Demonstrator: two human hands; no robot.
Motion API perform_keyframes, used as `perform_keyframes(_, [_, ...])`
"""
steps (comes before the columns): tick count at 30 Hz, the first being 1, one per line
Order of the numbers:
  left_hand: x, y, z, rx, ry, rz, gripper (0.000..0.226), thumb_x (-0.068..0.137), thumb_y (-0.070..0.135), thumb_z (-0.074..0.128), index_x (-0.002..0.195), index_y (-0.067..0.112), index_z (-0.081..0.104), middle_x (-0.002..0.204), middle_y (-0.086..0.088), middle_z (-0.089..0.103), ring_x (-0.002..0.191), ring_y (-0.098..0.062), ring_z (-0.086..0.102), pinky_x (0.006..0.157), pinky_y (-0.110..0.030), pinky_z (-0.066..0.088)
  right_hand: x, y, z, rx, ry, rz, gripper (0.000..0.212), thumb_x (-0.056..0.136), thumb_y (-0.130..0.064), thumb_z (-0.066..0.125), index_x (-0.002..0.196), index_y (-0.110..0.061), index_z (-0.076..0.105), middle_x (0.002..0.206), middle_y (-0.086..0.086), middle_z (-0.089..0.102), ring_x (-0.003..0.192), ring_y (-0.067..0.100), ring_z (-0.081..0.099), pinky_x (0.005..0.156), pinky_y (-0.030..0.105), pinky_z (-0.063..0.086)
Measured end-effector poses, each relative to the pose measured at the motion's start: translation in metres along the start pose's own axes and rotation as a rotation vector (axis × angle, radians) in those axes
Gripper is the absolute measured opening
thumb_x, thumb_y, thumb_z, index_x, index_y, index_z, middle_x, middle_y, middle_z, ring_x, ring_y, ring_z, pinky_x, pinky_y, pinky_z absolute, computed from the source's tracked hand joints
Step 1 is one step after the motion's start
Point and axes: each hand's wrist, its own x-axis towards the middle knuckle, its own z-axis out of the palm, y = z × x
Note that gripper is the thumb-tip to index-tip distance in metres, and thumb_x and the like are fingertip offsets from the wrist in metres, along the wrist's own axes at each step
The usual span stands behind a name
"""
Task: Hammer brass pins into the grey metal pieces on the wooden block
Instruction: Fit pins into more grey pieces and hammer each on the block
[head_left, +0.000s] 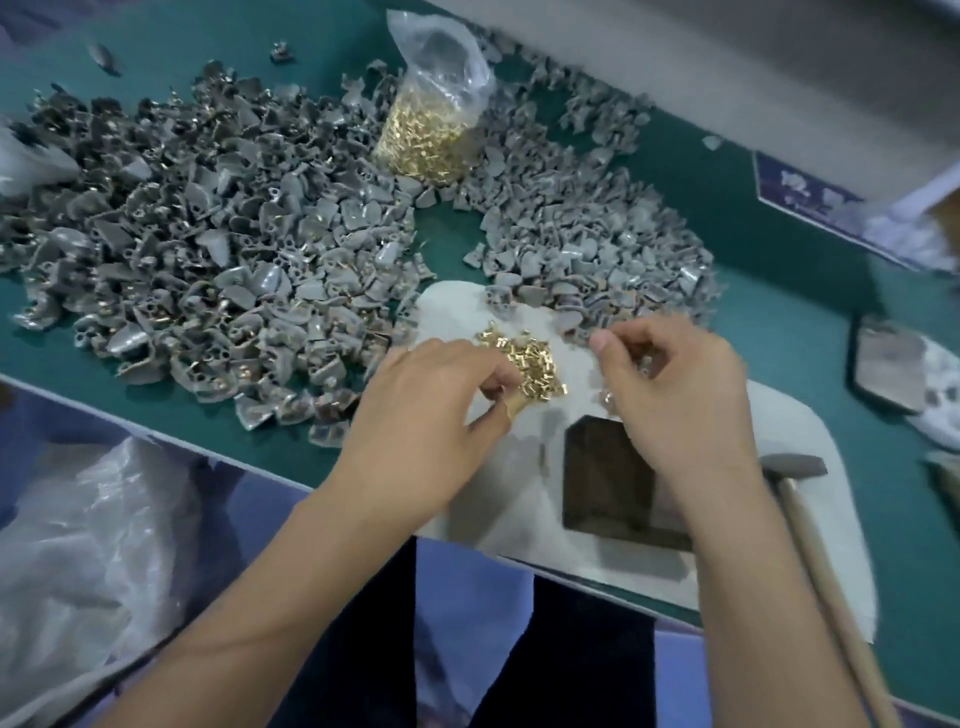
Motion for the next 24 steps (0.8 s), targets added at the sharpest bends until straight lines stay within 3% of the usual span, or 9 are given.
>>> perform_keyframes(5, [0.012, 0.011, 0.021, 0.037, -0.109, 0.04, 0.017, 0.091, 0.038, 0.069, 0.108, 0.035, 0.069, 0.096, 0.018, 0.061, 0.097, -0.01, 0.057, 0.088, -0.04, 0.05, -0.012, 0.041, -0.018, -0.031, 0.042, 0.111, 0.02, 0.095, -0.033, 0.067, 0.083, -0.018, 0.074, 0.077, -0.008, 0.068, 0.079, 0.016, 0.061, 0.068, 0.031, 0.04])
perform_keyframes(8, [0.023, 0.019, 0.034, 0.199, -0.112, 0.08, 0.027, 0.093, 0.041, 0.066, 0.119, 0.036, 0.066, 0.106, 0.013, 0.061, 0.107, -0.015, 0.053, 0.086, -0.029, 0.032, -0.018, 0.055, -0.02, -0.021, 0.038, 0.162, 0.018, 0.095, -0.032, 0.068, 0.08, -0.023, 0.071, 0.071, -0.015, 0.063, 0.074, 0.006, 0.057, 0.063, 0.018, 0.035])
perform_keyframes(11, [0.039, 0.032, 0.046, 0.339, -0.163, 0.097, 0.029, 0.097, 0.04, 0.059, 0.126, 0.037, 0.065, 0.113, 0.009, 0.06, 0.114, -0.019, 0.047, 0.086, -0.032, 0.026, -0.027, 0.061, -0.019, 0.012, 0.052, 0.144, 0.016, 0.095, -0.026, 0.068, 0.08, -0.029, 0.068, 0.071, -0.018, 0.062, 0.077, 0.003, 0.056, 0.066, 0.004, 0.036])
perform_keyframes(17, [0.058, 0.042, 0.05, 0.467, -0.202, 0.077, 0.016, 0.099, 0.036, 0.058, 0.102, 0.034, 0.074, 0.1, 0.01, 0.066, 0.106, -0.017, 0.046, 0.077, -0.031, 0.023, -0.028, 0.065, -0.016, -0.029, 0.021, 0.152, 0.014, 0.097, -0.033, 0.064, 0.089, -0.025, 0.072, 0.083, -0.012, 0.067, 0.078, 0.009, 0.057, 0.068, 0.029, 0.041])
perform_keyframes(24, [0.063, 0.036, 0.055, 0.402, -0.281, 0.083, 0.012, 0.099, 0.027, 0.059, 0.104, 0.023, 0.069, 0.103, -0.001, 0.065, 0.107, -0.025, 0.048, 0.087, -0.034, 0.032, -0.03, 0.065, -0.017, -0.035, 0.023, 0.146, 0.015, 0.098, -0.036, 0.063, 0.092, -0.025, 0.072, 0.084, -0.011, 0.067, 0.08, 0.014, 0.058, 0.065, 0.03, 0.037])
